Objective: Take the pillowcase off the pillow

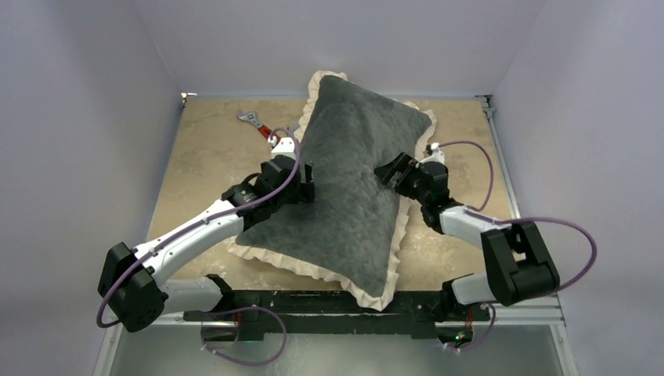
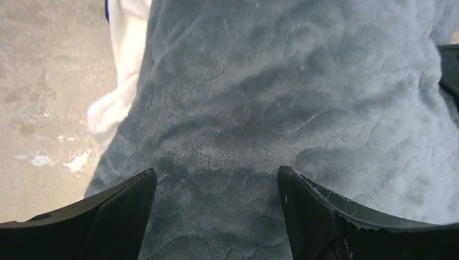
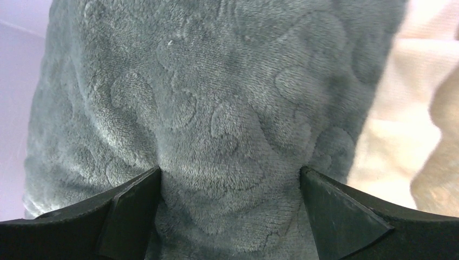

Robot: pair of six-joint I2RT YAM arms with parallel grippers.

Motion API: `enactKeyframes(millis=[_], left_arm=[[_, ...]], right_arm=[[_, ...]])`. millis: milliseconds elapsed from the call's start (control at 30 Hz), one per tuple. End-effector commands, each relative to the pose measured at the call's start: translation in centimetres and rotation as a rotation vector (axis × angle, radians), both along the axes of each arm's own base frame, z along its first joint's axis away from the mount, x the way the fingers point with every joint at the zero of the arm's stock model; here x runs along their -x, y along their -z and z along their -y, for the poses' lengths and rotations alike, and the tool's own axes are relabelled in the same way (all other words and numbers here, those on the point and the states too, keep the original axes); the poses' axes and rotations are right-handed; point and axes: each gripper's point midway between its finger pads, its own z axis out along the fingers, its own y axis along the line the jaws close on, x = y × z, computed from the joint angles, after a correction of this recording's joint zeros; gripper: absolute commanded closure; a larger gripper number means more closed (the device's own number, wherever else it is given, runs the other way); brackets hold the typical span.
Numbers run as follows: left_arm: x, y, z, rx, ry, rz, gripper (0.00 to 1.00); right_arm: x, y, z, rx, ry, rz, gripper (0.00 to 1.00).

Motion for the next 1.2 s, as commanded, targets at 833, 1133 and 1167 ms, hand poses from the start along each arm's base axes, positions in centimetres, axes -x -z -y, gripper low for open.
enactKeyframes(millis=[833,1133,1167], left_arm=[[1.1,-3.4,2.7,0.232,0.088,0.058,0.20],[0.8,-11.1,-4.3,-0.007,-0.041,0.259,0.15],[1.0,-11.6,-4.6,-0.011,-0.032,0.275,0.15]], right_arm=[[-3.0,-19.9,-1.8,0.070,0.024,0.397,1.00],[-0.3,-31.2,8.2,0.108,0.510,0.491,1.00],[0.1,-31.9,9.3,0.112,0.563,0.495,1.00]])
